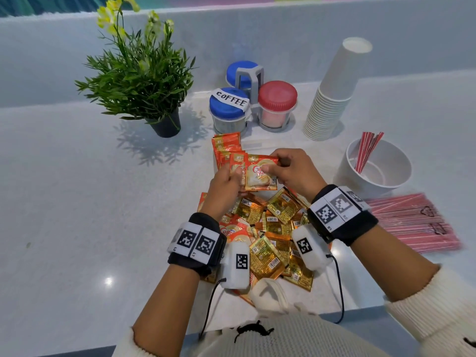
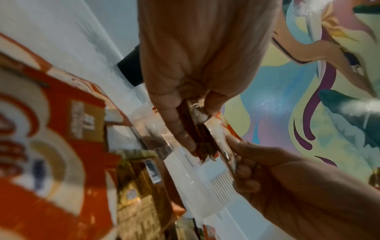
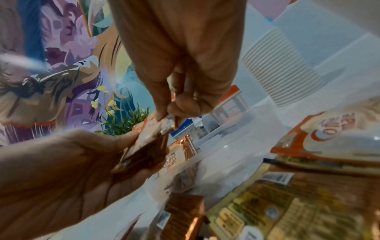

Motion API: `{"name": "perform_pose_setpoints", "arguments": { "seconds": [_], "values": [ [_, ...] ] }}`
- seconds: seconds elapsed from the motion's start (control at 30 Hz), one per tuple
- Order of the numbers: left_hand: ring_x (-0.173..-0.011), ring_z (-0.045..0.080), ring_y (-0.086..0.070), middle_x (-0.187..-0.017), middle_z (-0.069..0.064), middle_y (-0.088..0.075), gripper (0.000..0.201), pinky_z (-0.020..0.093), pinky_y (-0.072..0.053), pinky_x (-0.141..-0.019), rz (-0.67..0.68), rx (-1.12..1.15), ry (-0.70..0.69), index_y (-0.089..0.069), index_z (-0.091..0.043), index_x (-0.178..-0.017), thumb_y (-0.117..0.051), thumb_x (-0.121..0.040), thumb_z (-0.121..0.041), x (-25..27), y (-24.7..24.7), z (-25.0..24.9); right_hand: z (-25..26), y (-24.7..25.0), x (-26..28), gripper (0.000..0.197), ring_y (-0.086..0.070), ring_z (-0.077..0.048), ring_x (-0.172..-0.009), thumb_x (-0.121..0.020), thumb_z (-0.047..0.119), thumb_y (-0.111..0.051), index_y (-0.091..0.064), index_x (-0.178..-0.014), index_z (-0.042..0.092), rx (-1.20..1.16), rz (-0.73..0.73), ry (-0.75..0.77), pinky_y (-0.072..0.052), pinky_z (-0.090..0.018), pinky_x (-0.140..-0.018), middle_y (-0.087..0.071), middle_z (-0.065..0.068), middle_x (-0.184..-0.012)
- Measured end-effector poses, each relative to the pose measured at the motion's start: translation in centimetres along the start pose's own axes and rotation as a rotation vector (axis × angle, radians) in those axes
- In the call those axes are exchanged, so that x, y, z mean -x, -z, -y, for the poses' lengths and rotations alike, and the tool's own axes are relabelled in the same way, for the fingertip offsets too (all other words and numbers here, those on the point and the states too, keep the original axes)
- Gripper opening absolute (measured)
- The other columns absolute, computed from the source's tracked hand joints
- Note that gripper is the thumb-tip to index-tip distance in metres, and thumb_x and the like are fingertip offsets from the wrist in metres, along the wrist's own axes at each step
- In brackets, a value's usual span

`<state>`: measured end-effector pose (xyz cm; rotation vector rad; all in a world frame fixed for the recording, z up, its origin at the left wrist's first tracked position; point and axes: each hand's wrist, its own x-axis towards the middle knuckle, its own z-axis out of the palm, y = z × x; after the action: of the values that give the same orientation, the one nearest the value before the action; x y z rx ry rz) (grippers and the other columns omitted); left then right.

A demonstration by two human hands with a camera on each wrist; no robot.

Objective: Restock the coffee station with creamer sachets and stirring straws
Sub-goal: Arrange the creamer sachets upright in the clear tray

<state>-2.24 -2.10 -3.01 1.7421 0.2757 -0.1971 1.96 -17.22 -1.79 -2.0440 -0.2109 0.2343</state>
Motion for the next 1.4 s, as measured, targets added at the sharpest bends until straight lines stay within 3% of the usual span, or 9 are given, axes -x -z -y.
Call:
{"name": "perform_pose_setpoints", "arguments": {
  "seconds": [0.23,0.43,0.5,0.6,0.67,0.9,1.1,1.3,1.4],
  "values": [
    [-0.115,0.026,-0.056,-0.124,0.008,-0.057,0.059,0.051,-0.045,-0.100,0.004,0.003,-0.020,-0.048,-0.019,-0.122,-0.037,-0.081,-0.060,-0.9,-1.0,0.5,0.1,-1.0,-1.1,0.031,-0.050,-0.003,-0.036,-0.075,0.010,-0.074,-0.050,-0.095,0.007,-0.098,-0.090,-0.100,-0.042,-0.018,-0.038,-0.051,-0.001,-0.058],
    [-0.118,0.026,-0.055,-0.129,0.008,-0.057,0.038,0.049,-0.046,-0.100,-0.007,-0.009,-0.094,-0.043,-0.015,-0.135,-0.038,-0.100,-0.027,-1.8,-1.2,-0.2,0.2,-0.8,-1.6,0.018,-0.052,-0.014,-0.054,-0.079,0.006,-0.069,-0.057,-0.093,0.006,-0.250,-0.053,-0.138,-0.044,-0.020,-0.049,-0.054,-0.002,-0.068],
    [-0.116,0.023,-0.057,-0.128,0.006,-0.058,0.037,0.041,-0.047,-0.099,0.003,-0.021,-0.120,-0.044,-0.015,-0.134,-0.038,-0.100,-0.027,-2.4,-1.1,-0.7,0.4,-0.5,-2.0,0.009,-0.050,-0.013,-0.056,-0.081,0.005,-0.067,-0.058,-0.082,0.006,-0.227,-0.031,-0.123,-0.043,-0.020,-0.051,-0.056,-0.003,-0.070],
    [-0.098,0.009,-0.057,-0.115,0.000,-0.059,0.028,0.002,-0.043,-0.077,-0.042,-0.100,-0.167,-0.050,-0.010,-0.124,-0.043,-0.098,-0.020,-3.4,-1.0,-1.7,0.5,0.3,-3.1,0.009,-0.051,-0.007,-0.052,-0.080,0.002,-0.067,-0.058,-0.083,0.003,-0.202,-0.056,-0.107,-0.042,-0.017,-0.048,-0.058,-0.005,-0.068],
    [-0.094,0.009,-0.052,-0.114,0.006,-0.057,0.024,-0.002,-0.040,-0.069,-0.151,-0.153,-0.204,-0.051,-0.007,-0.117,-0.050,-0.094,-0.014,-4.2,-0.9,-2.2,0.5,0.9,-4.1,0.011,-0.052,-0.010,-0.054,-0.079,0.001,-0.067,-0.057,-0.084,0.004,-0.158,-0.095,-0.094,-0.042,-0.016,-0.047,-0.059,-0.008,-0.071],
    [-0.141,0.032,-0.015,-0.150,0.018,-0.017,0.092,0.041,-0.019,-0.117,-0.310,-0.536,-0.026,-0.017,-0.015,-0.145,-0.074,-0.075,-0.031,-6.2,-1.2,-1.9,-1.0,2.0,-7.1,0.014,-0.057,-0.021,-0.074,-0.077,0.009,-0.071,-0.061,-0.084,0.003,0.104,-0.183,-0.088,-0.049,-0.035,-0.071,-0.063,-0.009,-0.082],
    [-0.135,0.033,-0.028,-0.145,0.018,-0.024,0.108,0.044,-0.028,-0.113,-0.296,-0.504,0.039,-0.008,-0.015,-0.147,-0.080,-0.067,-0.025,-7.9,-1.6,-0.7,-1.8,0.2,-8.3,0.009,-0.059,-0.026,-0.078,-0.076,0.008,-0.070,-0.064,-0.082,0.007,0.217,-0.126,-0.120,-0.052,-0.041,-0.081,-0.065,-0.017,-0.085],
    [-0.126,0.029,-0.035,-0.136,0.014,-0.034,0.091,0.036,-0.032,-0.107,-0.315,-0.467,0.005,-0.021,-0.013,-0.143,-0.076,-0.071,-0.020,-8.7,-1.2,0.1,-1.7,-1.1,-9.1,0.029,-0.055,-0.019,-0.085,-0.081,0.011,-0.065,-0.060,-0.110,0.007,0.309,-0.170,-0.122,-0.037,-0.008,-0.063,-0.065,-0.014,-0.104],
    [-0.126,0.028,-0.035,-0.135,0.013,-0.034,0.087,0.034,-0.032,-0.106,-0.334,-0.476,-0.015,-0.026,-0.012,-0.140,-0.077,-0.070,-0.020,-8.9,-1.1,0.4,-1.2,-1.2,-9.1,0.034,-0.053,-0.016,-0.092,-0.083,0.010,-0.062,-0.057,-0.117,0.006,0.370,-0.209,-0.075,-0.039,-0.015,-0.078,-0.060,-0.014,-0.114]
  ]
}}
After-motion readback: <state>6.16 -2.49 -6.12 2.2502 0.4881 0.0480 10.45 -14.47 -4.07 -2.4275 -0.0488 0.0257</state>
